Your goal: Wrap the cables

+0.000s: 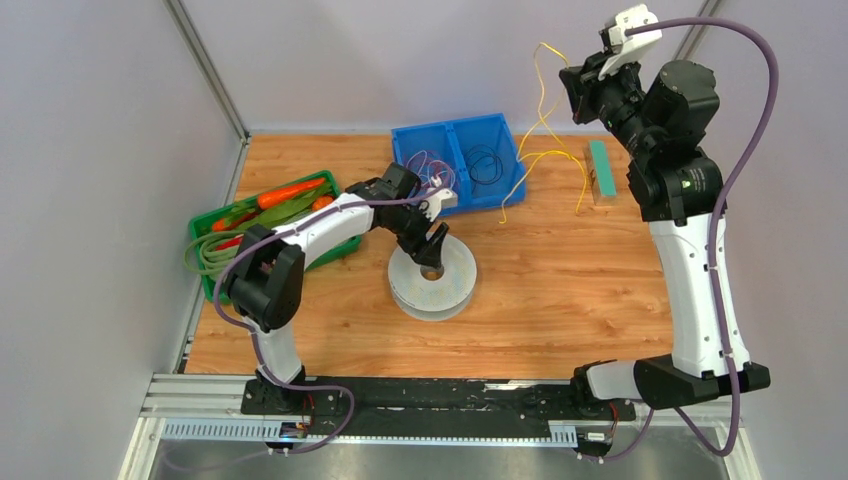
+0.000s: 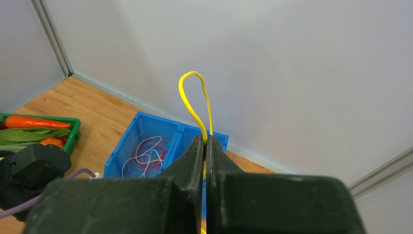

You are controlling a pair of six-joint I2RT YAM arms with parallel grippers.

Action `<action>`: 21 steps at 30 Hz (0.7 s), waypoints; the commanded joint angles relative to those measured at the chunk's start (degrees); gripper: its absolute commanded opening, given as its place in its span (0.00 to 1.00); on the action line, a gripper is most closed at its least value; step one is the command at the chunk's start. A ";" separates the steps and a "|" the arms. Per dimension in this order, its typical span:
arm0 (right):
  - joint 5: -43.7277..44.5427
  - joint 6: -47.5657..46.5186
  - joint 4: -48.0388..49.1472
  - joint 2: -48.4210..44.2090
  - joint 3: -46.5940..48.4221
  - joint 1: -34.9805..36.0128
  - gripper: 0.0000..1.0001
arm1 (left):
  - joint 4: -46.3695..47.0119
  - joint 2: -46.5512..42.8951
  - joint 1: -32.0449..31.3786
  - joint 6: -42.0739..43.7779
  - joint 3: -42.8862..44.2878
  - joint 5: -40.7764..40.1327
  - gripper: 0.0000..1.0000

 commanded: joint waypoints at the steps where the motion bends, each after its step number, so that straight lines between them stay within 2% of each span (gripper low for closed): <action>1: -1.83 2.07 -0.09 -1.43 -0.31 0.10 0.00 | -0.73 -2.28 -3.08 1.20 -2.84 2.01 0.77; 7: -2.97 3.56 -0.27 -2.21 -1.10 0.01 0.00 | -2.39 -4.13 -4.76 0.41 -3.29 3.59 0.77; 12: -5.34 4.09 -0.97 -3.01 -2.06 0.01 0.00 | -2.48 -5.63 0.85 -2.05 4.78 1.85 0.84; 15: -5.87 4.09 -1.23 -3.10 -2.24 0.10 0.00 | -3.98 -4.32 3.85 1.98 10.24 -1.66 0.91; 21: -5.26 4.09 -0.27 -3.53 -2.77 0.10 0.00 | -5.82 1.30 4.56 5.16 15.26 -2.64 0.93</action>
